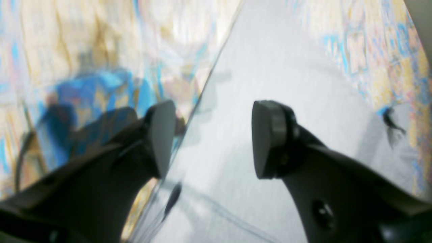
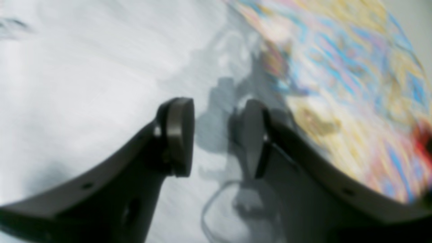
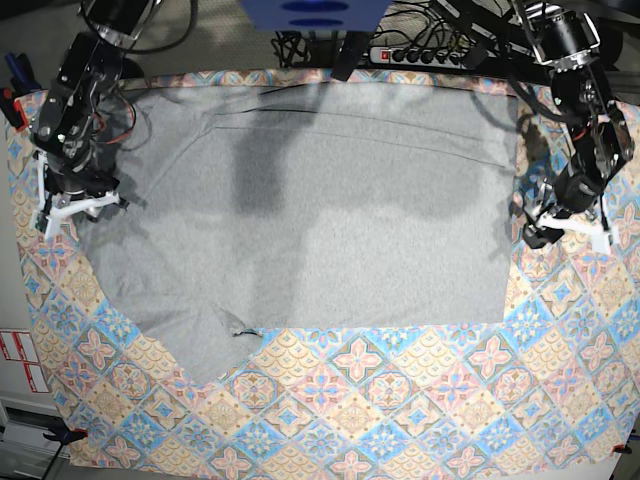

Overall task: Fold the T-shirt properly
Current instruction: 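Release and reach both grippers out to the shirt's sides mid-body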

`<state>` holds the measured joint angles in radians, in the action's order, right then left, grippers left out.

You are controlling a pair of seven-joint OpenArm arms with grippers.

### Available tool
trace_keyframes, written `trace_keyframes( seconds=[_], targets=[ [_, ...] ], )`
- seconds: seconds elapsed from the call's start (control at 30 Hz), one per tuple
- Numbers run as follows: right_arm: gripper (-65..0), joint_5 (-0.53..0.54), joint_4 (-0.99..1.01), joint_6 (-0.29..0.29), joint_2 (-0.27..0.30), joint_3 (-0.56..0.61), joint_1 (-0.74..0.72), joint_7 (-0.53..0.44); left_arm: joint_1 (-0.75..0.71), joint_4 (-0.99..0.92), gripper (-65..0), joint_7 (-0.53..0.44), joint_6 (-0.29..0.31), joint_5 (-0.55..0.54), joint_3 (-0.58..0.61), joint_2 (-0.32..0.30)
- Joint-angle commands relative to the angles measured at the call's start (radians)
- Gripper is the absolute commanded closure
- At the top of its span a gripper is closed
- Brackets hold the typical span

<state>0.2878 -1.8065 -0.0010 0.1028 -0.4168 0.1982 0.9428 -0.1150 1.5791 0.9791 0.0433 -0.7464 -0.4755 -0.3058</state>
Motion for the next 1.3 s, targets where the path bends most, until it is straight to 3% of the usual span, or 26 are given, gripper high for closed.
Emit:
trace_keyframes(
  seconds=[0.0, 0.33, 0.6, 0.77, 1.03, 1.27],
  targets=[
    [-23.7, -0.014, -0.017, -0.001, 0.010, 0.019, -0.024, -0.018, 0.044, -0.001, -37.2, -0.010, 0.004, 0.012, 0.010, -0.011],
    [-23.8, -0.072, 0.141, -0.001, 0.008, 0.111, -0.182, -0.028, 0.351, -0.277, -37.2, -0.025, 0.005, 0.212, 0.102, -0.008],
    [-23.9, -0.072, 0.250, -0.001, 0.005, 0.111, -0.259, -0.029, 0.510, -0.566, -37.2, -0.248, 0.005, 0.342, 0.288, -0.010],
    [-23.9, -0.072, 0.273, -0.001, 0.002, 0.111, -0.259, -0.031, 0.590, -0.761, -37.2, -0.369, 0.004, 0.357, 0.349, -0.008],
    [-23.9, -0.072, 0.273, -0.001, 0.002, 0.111, -0.254, -0.031, 0.621, -0.891, -37.2, -0.513, 0.002, 0.434, 0.350, -0.006],
    [-23.7, -0.072, 0.268, -0.001, -0.012, 0.111, -0.254, -0.031, 0.619, -0.892, -37.2, -0.530, 0.002, 0.523, 0.350, 0.033]
  ],
)
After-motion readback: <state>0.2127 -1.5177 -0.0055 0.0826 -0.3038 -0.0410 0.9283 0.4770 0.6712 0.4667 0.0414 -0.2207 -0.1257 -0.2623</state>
